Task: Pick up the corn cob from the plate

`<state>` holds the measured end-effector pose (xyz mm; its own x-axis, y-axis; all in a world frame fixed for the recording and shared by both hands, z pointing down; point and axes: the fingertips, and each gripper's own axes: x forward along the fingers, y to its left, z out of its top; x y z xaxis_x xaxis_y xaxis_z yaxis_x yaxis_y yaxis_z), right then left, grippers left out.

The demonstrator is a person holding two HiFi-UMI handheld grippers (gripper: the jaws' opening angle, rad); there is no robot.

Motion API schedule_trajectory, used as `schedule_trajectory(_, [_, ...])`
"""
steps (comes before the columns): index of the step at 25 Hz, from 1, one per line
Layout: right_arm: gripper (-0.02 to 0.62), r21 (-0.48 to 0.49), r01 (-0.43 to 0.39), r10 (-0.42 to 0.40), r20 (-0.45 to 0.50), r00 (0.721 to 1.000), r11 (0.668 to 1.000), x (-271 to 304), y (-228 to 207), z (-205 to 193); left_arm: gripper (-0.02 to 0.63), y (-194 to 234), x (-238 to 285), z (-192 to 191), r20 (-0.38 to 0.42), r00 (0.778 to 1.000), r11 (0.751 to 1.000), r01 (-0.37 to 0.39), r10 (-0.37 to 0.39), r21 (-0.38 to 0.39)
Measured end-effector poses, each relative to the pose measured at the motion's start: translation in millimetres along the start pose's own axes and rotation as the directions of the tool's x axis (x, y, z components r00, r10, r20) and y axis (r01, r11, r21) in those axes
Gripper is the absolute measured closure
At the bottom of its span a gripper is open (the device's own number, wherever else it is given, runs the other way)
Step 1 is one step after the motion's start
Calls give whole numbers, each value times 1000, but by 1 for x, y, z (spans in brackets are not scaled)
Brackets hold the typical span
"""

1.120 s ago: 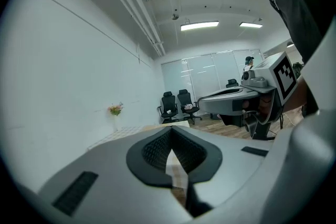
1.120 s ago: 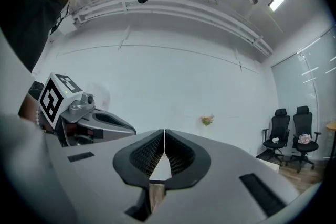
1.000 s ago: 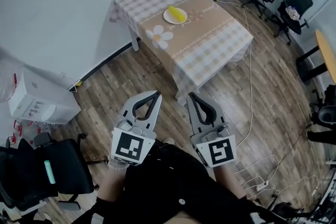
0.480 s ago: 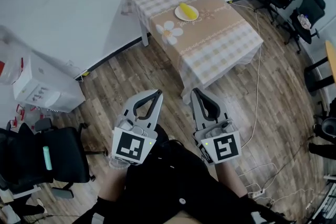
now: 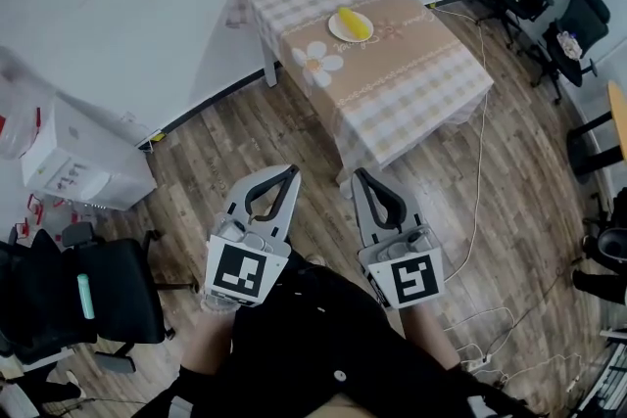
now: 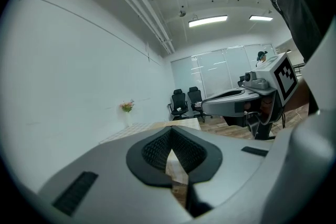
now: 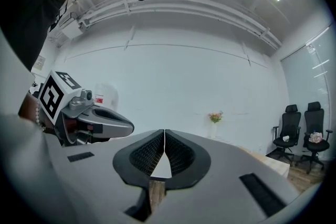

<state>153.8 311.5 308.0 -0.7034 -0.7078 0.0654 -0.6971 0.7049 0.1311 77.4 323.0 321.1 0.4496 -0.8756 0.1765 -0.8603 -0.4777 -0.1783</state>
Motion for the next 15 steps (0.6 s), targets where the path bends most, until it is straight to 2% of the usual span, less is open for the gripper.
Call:
schedule_trajectory(6, [554, -7, 30, -30, -14, 999, 1000, 23, -11, 0, 594, 19, 18, 1, 16, 999, 999, 33, -33, 13])
schedule_trajectory(9, [554, -6, 45, -45, 5, 999, 999, 41, -17, 4, 594, 35, 30, 2, 41, 997, 996, 57, -60, 69])
schedule_trajectory(12, [554, -22, 34, -35, -14, 999, 999, 62, -16, 5, 594, 54, 38, -1, 17, 999, 999, 47, -47, 2])
schedule_trajectory(15, [554, -20, 45, -45, -25, 999, 999, 83, -19, 6, 594, 73, 50, -2, 12, 998, 998, 57, -57, -7])
